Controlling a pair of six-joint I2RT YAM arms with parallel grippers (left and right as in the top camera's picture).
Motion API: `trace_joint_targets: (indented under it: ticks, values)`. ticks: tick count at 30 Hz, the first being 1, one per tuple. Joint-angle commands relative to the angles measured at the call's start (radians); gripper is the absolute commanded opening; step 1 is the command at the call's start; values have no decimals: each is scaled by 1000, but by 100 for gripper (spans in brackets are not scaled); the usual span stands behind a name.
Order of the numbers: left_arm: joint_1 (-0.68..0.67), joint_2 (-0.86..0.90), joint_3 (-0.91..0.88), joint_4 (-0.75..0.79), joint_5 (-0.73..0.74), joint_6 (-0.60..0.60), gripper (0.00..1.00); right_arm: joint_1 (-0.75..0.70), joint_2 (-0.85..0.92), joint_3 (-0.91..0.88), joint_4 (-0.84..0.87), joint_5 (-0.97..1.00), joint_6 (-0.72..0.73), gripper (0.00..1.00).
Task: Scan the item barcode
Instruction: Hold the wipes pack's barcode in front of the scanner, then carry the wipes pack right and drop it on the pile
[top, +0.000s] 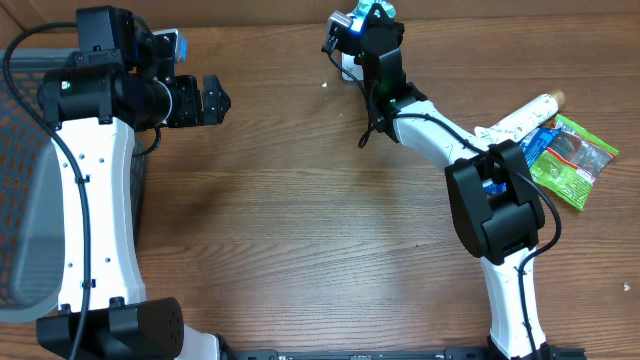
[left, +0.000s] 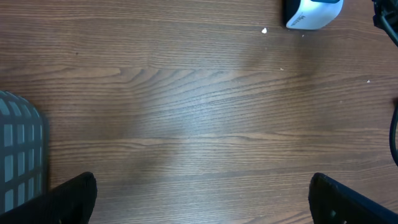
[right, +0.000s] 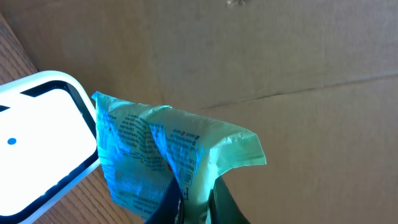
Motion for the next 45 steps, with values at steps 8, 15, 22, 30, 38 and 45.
trace_joint_targets:
  ticks: [8,15,22,30,38,45]
  values:
    - [0,6,4,4,9,19,100,14,-30,10,21,98,73,4]
    - [0,6,4,4,9,19,100,58,-200,10,-229,100,259,4]
    - [0,6,4,4,9,19,100,39,-487,10,-706,-15,902,4]
    - [0,6,4,4,8,19,100,-271,-719,10,-1326,-113,1921,4]
    - [0,6,4,4,8,19,100,-714,-673,-186,-1435,-353,2075,4]
    - [0,6,4,4,9,19,100,-831,-670,-375,-1291,-423,2067,4]
